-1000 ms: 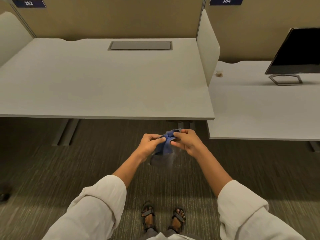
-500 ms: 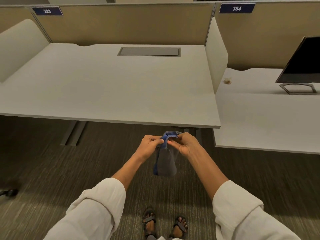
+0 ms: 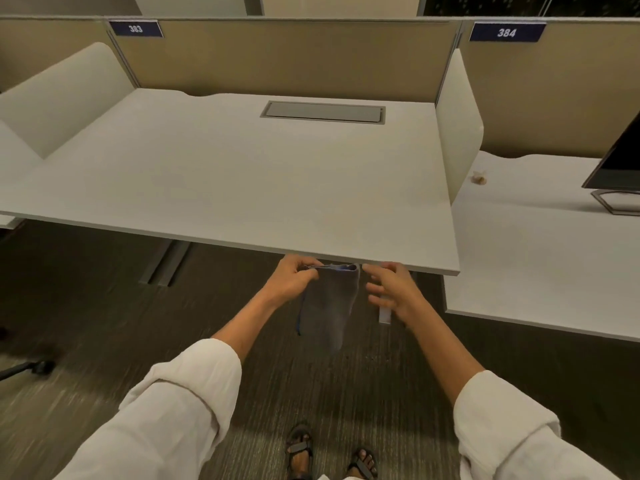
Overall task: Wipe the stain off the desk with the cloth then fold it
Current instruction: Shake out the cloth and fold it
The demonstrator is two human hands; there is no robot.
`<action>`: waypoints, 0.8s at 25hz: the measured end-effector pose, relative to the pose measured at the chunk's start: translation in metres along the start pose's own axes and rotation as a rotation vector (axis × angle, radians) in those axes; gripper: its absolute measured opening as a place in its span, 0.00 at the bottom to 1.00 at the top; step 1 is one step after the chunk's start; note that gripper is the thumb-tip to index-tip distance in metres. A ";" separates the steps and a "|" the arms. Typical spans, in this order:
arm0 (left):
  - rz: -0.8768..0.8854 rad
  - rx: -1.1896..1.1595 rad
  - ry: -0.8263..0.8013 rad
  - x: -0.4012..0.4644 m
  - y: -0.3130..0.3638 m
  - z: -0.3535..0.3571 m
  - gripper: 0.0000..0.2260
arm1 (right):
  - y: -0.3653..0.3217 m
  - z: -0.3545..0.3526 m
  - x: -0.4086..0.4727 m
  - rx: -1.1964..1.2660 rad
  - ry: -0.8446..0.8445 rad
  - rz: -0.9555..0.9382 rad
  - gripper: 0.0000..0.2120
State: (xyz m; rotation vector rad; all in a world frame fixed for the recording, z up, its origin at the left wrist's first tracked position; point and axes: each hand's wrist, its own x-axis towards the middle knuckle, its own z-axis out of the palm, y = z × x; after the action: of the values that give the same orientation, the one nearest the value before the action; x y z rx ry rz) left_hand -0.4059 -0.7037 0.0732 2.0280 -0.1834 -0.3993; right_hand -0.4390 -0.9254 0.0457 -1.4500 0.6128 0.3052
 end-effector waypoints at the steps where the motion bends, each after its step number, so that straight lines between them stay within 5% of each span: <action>1: -0.003 -0.005 -0.008 0.001 0.004 -0.010 0.12 | -0.004 -0.006 0.004 -0.199 -0.012 -0.184 0.19; 3: 0.032 0.028 -0.028 0.001 0.013 -0.027 0.13 | -0.015 -0.005 0.013 -0.544 -0.213 -0.512 0.21; 7: 0.096 0.126 -0.065 0.000 0.026 -0.052 0.16 | -0.040 0.029 0.026 -1.033 -0.655 -0.773 0.21; 12: 0.070 0.114 -0.004 -0.013 0.016 -0.086 0.20 | -0.049 0.054 0.046 -1.366 -0.632 -0.858 0.17; 16: 0.040 0.057 0.087 -0.014 0.003 -0.110 0.19 | -0.061 0.069 0.051 -1.241 -0.534 -0.827 0.21; 20: 0.044 -0.078 0.224 -0.006 -0.016 -0.148 0.18 | -0.086 0.079 0.055 -0.841 -0.530 -0.762 0.19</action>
State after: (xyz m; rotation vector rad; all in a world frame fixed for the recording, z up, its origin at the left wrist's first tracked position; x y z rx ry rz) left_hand -0.3592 -0.5716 0.1232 1.9709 -0.0724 -0.1472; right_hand -0.3312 -0.8677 0.0866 -2.1611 -0.5892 0.3306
